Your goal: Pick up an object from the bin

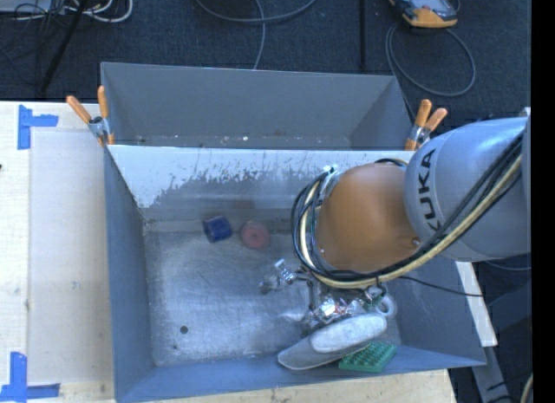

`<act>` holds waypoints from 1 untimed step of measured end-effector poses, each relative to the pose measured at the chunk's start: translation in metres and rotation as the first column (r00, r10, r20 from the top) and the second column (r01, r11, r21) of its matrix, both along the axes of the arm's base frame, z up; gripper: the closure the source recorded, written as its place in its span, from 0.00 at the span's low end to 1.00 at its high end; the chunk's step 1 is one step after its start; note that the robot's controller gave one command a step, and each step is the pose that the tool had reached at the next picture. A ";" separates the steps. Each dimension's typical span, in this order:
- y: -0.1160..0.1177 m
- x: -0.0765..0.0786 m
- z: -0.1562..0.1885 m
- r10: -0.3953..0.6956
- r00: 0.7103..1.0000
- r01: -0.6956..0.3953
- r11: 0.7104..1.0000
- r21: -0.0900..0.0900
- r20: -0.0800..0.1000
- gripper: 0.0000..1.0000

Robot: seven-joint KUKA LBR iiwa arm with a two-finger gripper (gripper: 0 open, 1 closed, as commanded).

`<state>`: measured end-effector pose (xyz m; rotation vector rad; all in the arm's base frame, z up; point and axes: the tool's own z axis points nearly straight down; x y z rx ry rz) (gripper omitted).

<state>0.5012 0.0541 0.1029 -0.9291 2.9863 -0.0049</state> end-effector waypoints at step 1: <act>0.003 -0.004 -0.003 0.001 1.000 -0.001 1.000 0.000 -0.015 1.00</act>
Offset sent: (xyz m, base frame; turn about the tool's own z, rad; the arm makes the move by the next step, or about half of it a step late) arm 0.0000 0.0000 0.0000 0.0000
